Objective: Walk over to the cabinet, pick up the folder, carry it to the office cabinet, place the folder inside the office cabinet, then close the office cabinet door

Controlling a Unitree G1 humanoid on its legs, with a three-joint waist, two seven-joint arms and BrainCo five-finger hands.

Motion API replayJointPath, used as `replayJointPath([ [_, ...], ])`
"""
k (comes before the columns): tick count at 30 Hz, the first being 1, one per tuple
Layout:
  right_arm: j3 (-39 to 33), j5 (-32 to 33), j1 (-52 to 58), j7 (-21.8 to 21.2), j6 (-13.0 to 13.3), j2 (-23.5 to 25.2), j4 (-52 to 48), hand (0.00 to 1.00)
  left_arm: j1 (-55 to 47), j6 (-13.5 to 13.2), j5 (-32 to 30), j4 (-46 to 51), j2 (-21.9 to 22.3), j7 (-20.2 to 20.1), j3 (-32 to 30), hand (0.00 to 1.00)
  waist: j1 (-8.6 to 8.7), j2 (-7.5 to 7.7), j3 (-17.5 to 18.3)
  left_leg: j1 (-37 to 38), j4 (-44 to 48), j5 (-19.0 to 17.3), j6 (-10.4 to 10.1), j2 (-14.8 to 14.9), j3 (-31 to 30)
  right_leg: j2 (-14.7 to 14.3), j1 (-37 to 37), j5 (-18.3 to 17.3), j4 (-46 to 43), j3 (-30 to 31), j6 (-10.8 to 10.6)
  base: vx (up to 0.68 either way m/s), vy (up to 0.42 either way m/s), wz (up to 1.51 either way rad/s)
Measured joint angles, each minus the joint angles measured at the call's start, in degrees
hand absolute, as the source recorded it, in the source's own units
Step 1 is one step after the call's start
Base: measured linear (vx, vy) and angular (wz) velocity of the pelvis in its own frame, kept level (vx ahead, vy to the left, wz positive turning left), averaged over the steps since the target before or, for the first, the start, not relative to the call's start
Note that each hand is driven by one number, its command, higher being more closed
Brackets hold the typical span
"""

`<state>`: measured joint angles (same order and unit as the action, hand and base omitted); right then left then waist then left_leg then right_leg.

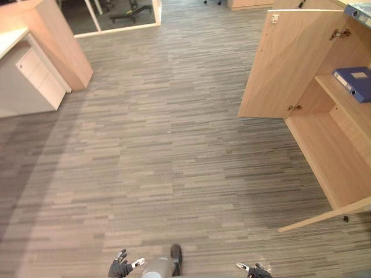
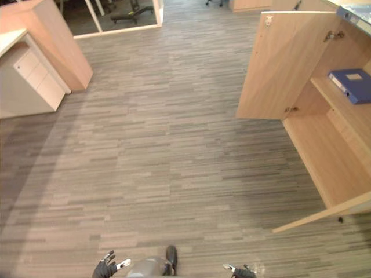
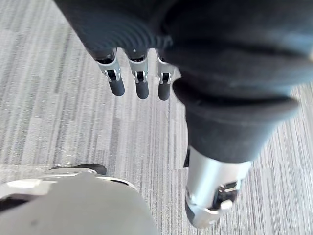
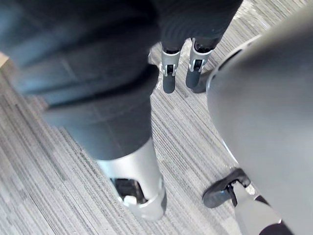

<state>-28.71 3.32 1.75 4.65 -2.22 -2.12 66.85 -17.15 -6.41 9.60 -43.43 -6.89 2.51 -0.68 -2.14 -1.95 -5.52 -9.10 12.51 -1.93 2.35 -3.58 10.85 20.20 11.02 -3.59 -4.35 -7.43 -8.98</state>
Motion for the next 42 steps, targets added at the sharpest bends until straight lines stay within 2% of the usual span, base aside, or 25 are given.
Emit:
replayJointPath([
  [2, -2.2, 0.0, 1.0, -0.1, 0.2, -0.6, -1.1, 0.0, 0.1, -0.1, 0.0, 0.2, 0.3, -0.6, 1.2, 0.0, 0.29, -0.4, 1.6, 2.8, -1.5, -1.2, 1.5, -2.6, 1.4, 3.2, -2.1, 0.0, -5.5, 1.4, 0.0, 0.4, 0.314, -0.52],
  [4, -4.7, 0.0, 0.8, -0.1, 0.0, -2.2, -2.0, 0.0, 0.3, -0.4, 0.2, 1.0, 1.7, -1.3, 2.0, 0.0, 0.95, -1.75, 2.8, 6.8, -4.0, -1.4, 1.9, -4.8, 1.4, 6.5, -7.0, 0.9, -17.9, 1.0, 1.3, 0.3, 0.256, -0.39],
  [6, -6.3, 0.1, 0.5, -0.1, 0.3, -3.5, -4.1, 0.0, 0.3, -0.8, 1.2, 0.7, 4.1, -1.9, 3.1, 0.0, 1.88, -2.65, 3.1, 12.0, -6.9, -2.2, 3.0, -5.9, 1.4, 10.5, -14.2, 3.5, -35.9, -3.3, 9.7, 0.28, 0.216, -0.22],
  [7, -6.1, 0.4, 0.1, -0.1, 0.7, -3.3, -4.7, 0.0, 0.7, -0.7, 1.7, -0.2, 4.9, -2.0, 3.7, 0.0, 2.46, -2.17, 2.7, 14.7, -8.1, -2.4, 3.2, -6.0, 1.1, 10.5, -17.5, 1.0, -44.7, -4.2, 9.6, 0.24, 0.165, -0.01],
  [10, -4.9, 2.3, -0.3, -0.1, 2.2, -1.6, -5.7, 0.0, 2.3, -0.7, 2.2, -1.7, 5.3, -2.3, 4.1, 0.0, 2.94, -2.2, 0.7, 19.7, -9.5, -3.1, 3.1, -3.8, 0.4, 4.3, -21.6, -7.2, -50.1, -11.0, 7.5, 0.14, 0.041, 0.02],
  [11, -4.3, 2.3, -0.3, -0.1, 2.3, -0.9, -6.5, 0.0, 2.6, -0.7, 2.2, -1.8, 5.3, -2.3, 4.0, 0.0, 2.87, -2.01, 0.2, 20.5, -9.8, -3.6, 3.1, -3.4, 0.4, 3.0, -22.6, -8.0, -49.9, -12.3, 7.0, 0.09, -0.074, -0.13],
  [13, 0.0, 2.4, -0.2, -0.2, 3.0, 1.2, -9.1, 0.0, 4.2, -0.6, 2.1, -3.4, 4.8, -2.2, 1.5, 0.0, 3.42, -0.18, -1.8, 22.5, -9.8, -5.2, 2.5, -3.1, 1.2, -1.3, -25.2, -8.7, -42.8, -17.4, 6.4, 0.0, -0.123, -0.15],
  [16, 3.0, 2.9, 1.6, -0.1, 3.7, 3.2, -11.1, 0.0, 5.2, 0.1, 0.3, -4.6, 4.5, -1.8, -2.0, 0.0, 3.94, 1.98, -1.9, 22.0, -7.1, -8.0, 1.3, -3.0, 1.4, -2.6, -25.5, -6.7, -31.8, -21.4, 9.8, 0.02, -0.165, -0.02],
  [17, 3.4, 3.3, 2.5, -0.1, 3.7, 3.4, -11.1, 0.0, 5.4, 0.4, -0.3, -4.6, 5.1, -1.6, -4.0, 0.0, 4.09, 2.18, -1.9, 22.0, -5.6, -10.1, 1.0, -1.9, 1.5, -3.0, -24.5, -6.5, -29.2, -22.3, 11.9, 0.18, -0.255, -0.04],
  [19, 3.4, 4.6, 3.4, -0.2, 3.4, 3.4, -10.9, 0.0, 5.5, 0.6, -1.6, -4.6, 6.2, -1.1, -7.2, 0.0, 4.16, 2.15, -1.9, 21.9, -2.5, -13.4, -1.7, 1.6, 1.9, -6.0, -22.6, -8.1, -27.7, -24.1, 13.8, 0.23, -0.278, 0.0],
  [20, 3.4, 4.6, 4.1, -0.2, 3.4, 3.5, -11.0, 0.0, 5.6, 0.9, -2.2, -4.6, 6.6, -0.5, -8.5, 0.0, 4.54, 2.04, -1.8, 21.4, 0.6, -15.5, -3.1, 5.1, 2.6, -9.1, -20.9, -9.8, -26.0, -25.6, 12.9, 0.3, -0.35, 0.12],
  [21, 3.8, 4.6, 4.5, -0.1, 3.3, 3.5, -11.0, 0.0, 5.8, 1.0, -2.1, -4.3, 6.6, -0.2, -9.8, 0.0, 4.6, 1.89, -1.3, 19.3, 6.7, -17.0, -4.5, 8.2, 2.9, -12.5, -19.8, -10.7, -23.5, -26.4, 13.1, 0.34, -0.427, 0.07],
  [23, 4.0, 4.6, 4.5, -0.1, 3.1, 4.2, -11.0, 0.0, 6.3, 1.0, -1.8, -3.6, 6.8, 0.1, -12.4, 0.0, 3.77, 2.2, -1.6, 14.0, 19.5, -16.6, -4.5, 13.0, 3.4, -16.8, -17.3, -11.4, -18.6, -27.0, 12.3, 0.24, -0.299, -0.13],
  [24, 4.0, 4.9, 4.6, -0.1, 3.0, 4.5, -11.6, 0.0, 6.0, 1.0, -0.8, -3.1, 7.6, 0.6, -14.2, 0.0, 3.49, 1.72, -2.1, 10.1, 30.9, -14.1, -5.2, 17.2, 3.5, -15.9, -14.7, -14.7, -20.9, -31.0, 12.7, 0.33, -0.224, -0.38],
  [25, 4.0, 5.1, 4.8, 0.0, 2.9, 4.4, -11.3, 0.0, 5.6, 0.9, -0.1, -2.5, 7.7, 1.0, -15.5, 0.0, 2.75, 2.46, -2.4, 8.4, 39.6, -13.3, -6.4, 19.5, 4.0, -16.1, -13.2, -14.3, -21.7, -30.2, 15.1, 0.56, -0.163, -0.51],
  [26, 3.6, 5.9, 4.7, 0.0, 2.7, 3.9, -10.9, 0.0, 5.0, 1.1, 0.7, -2.4, 8.4, 1.6, -16.5, 0.0, 2.65, 1.61, -2.5, 6.3, 47.8, -13.2, -6.3, 22.3, 3.0, -17.4, -10.7, -15.1, -21.5, -29.9, 14.0, 0.54, -0.09, -0.53],
  [27, 3.6, 6.0, 4.6, 0.0, 2.5, 3.9, -10.9, 0.0, 5.1, 1.0, 1.4, -2.1, 8.4, 2.1, -16.4, 0.0, 2.42, 1.81, -2.4, 3.6, 51.2, -13.2, -6.2, 22.7, 3.7, -17.8, -8.8, -15.1, -19.6, -29.0, 13.9, 0.49, -0.108, -0.42],
  [30, 3.4, 6.0, 3.7, 0.0, 2.2, 3.2, -9.6, 0.0, 5.1, 0.4, 2.5, -1.8, 8.7, 3.1, -16.4, 0.0, 2.23, 1.55, -2.5, -1.8, 47.7, -13.3, -6.1, 21.7, 4.6, -17.9, -6.5, -14.2, -15.6, -26.6, 12.6, 0.27, -0.071, -0.42],
  [33, 2.9, 6.4, 2.6, 0.2, 1.9, 2.8, -7.5, 0.0, 5.2, -0.5, 3.9, -1.6, 9.1, 4.6, -16.4, 0.0, 1.02, 1.33, -2.8, -4.3, 31.9, -13.3, -6.1, 18.9, 2.1, -17.9, -3.4, -13.8, -12.5, -23.3, 11.8, 0.27, 0.045, -0.63],
  [34, 2.9, 6.5, 2.1, 0.2, 2.0, 2.9, -7.4, 0.0, 5.2, -0.8, 4.3, -1.7, 9.1, 4.9, -16.3, 0.0, 0.92, 1.39, -2.9, -4.9, 22.7, -13.0, -6.4, 16.6, -1.8, -17.6, -2.1, -13.8, -11.5, -21.7, 10.9, 0.21, 0.091, -0.54],
  [35, 2.9, 6.5, 2.1, 0.2, 2.1, 2.9, -7.2, 0.0, 5.2, -0.9, 4.5, -1.7, 9.1, 4.9, -16.3, 0.0, 0.89, 1.48, -3.0, -4.9, 18.8, -12.3, -6.8, 15.6, -3.5, -17.3, -1.5, -13.9, -11.1, -21.1, 10.5, 0.3, 0.192, -0.68],
  [36, 3.0, 6.5, 2.2, 0.2, 2.3, 2.6, -6.4, 0.0, 5.3, -1.0, 5.0, -2.1, 9.1, 5.1, -16.3, 0.0, 0.9, 1.43, -3.0, -4.8, 10.8, -9.8, -7.1, 13.2, -7.8, -16.2, -0.4, -14.3, -10.5, -19.7, 8.7, 0.19, 0.172, -0.42],
  [38, 3.5, 6.3, 2.8, 0.2, 2.3, 2.4, -6.3, 0.0, 5.2, -1.4, 5.6, -2.6, 9.4, 5.6, -16.3, 0.0, 0.7, 1.15, -2.8, -4.7, 6.4, -6.6, -7.3, 11.9, -9.7, -15.2, 0.7, -14.7, -10.1, -18.2, 6.5, 0.31, 0.295, -0.51],
  [40, 3.8, 5.4, 3.5, 0.2, 2.2, 2.3, -6.4, 0.0, 5.4, -1.7, 6.2, -3.5, 9.8, 6.0, -16.4, 0.0, 0.38, 0.91, -2.4, -4.5, 5.5, 2.8, -8.1, 10.7, -10.0, -14.2, 1.7, -14.7, -9.4, -15.8, 3.9, 0.38, 0.354, -0.55],
  [42, 4.0, 4.5, 3.6, 0.1, 2.2, 3.5, -5.8, 0.0, 6.5, -1.8, 6.3, -5.7, 7.6, 6.0, -16.5, 0.0, 0.36, 3.67, -0.9, -3.3, 3.6, 2.2, -6.3, 7.1, -6.8, -9.2, 0.6, -12.2, -9.0, -13.3, 0.2, 0.5, 0.43, -0.4],
])
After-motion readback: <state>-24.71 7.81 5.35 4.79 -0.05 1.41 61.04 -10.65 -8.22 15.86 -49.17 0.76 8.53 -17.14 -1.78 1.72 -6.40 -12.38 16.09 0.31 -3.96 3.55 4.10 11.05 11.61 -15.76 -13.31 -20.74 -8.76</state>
